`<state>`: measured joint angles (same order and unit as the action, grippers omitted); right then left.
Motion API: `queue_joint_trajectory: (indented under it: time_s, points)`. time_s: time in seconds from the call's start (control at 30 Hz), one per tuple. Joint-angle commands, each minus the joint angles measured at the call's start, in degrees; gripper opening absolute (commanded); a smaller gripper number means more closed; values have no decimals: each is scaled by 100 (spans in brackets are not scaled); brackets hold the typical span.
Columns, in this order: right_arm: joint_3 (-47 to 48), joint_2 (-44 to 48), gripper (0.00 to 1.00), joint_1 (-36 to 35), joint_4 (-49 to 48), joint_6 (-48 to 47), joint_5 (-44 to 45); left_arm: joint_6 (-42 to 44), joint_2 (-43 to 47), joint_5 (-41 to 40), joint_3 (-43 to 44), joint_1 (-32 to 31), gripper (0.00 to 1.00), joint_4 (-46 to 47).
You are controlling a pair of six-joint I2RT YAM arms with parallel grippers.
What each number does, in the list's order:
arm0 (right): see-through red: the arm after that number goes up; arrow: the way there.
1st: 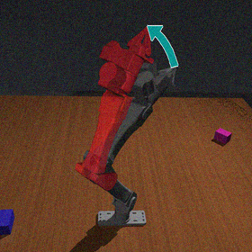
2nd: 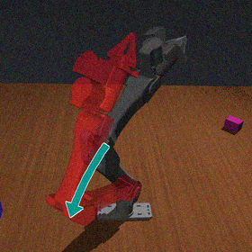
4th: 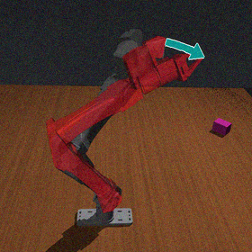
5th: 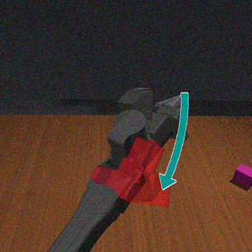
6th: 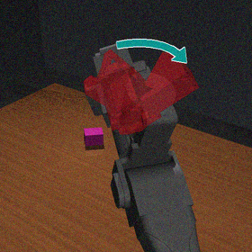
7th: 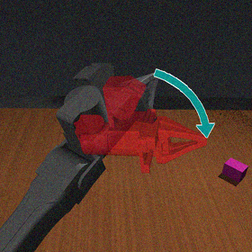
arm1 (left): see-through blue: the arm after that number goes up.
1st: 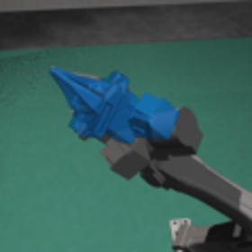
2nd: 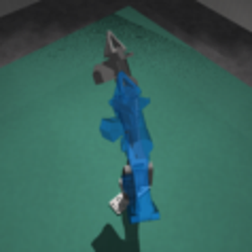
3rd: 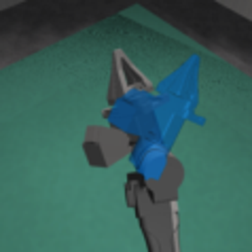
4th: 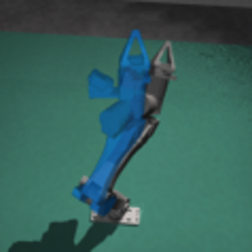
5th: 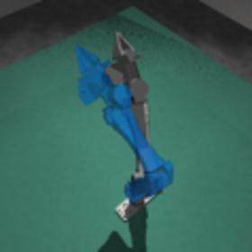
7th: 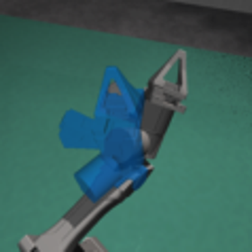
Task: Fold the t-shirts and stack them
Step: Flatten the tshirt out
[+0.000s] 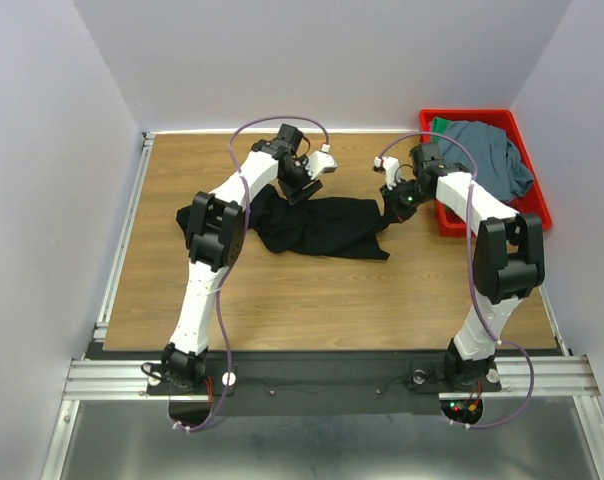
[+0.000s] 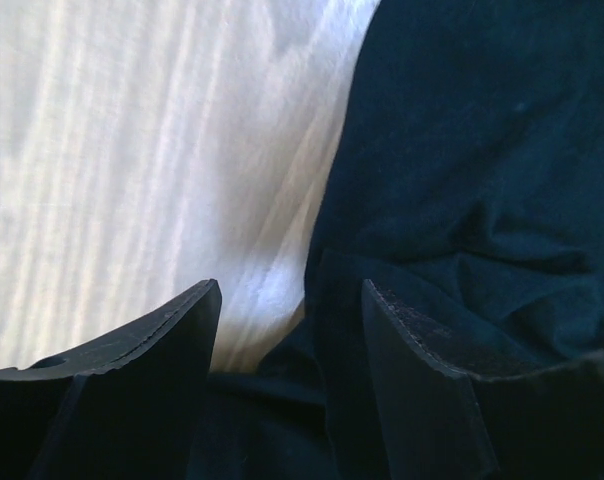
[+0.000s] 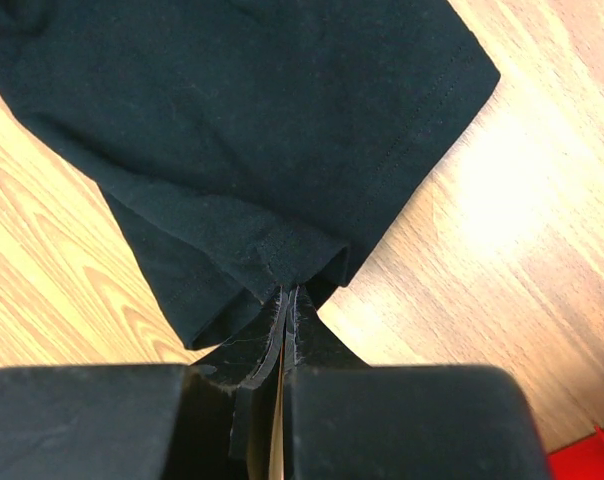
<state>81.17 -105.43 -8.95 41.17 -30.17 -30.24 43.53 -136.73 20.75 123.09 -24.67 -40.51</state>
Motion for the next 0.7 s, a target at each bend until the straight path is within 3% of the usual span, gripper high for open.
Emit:
queue_joint_trajectory:
  time_s: [0.0,0.17,0.33,0.43,0.47,0.67]
  points:
    - [31,154,1,60,-12,11,-8,86,32,191,260,6,67,-299]
    - [40,110,0,78,-21,11,0,103,67,447,233,6,55,-370]
    - [5,93,1,95,-30,-6,9,138,321,790,93,14,53,-431]
    - [13,84,1,104,-21,-6,9,182,392,843,40,14,40,-466]
    - [13,84,1,104,-30,-15,1,208,392,860,49,14,31,-501]
    - [22,84,0,139,-30,-6,9,323,419,887,84,23,0,-660]
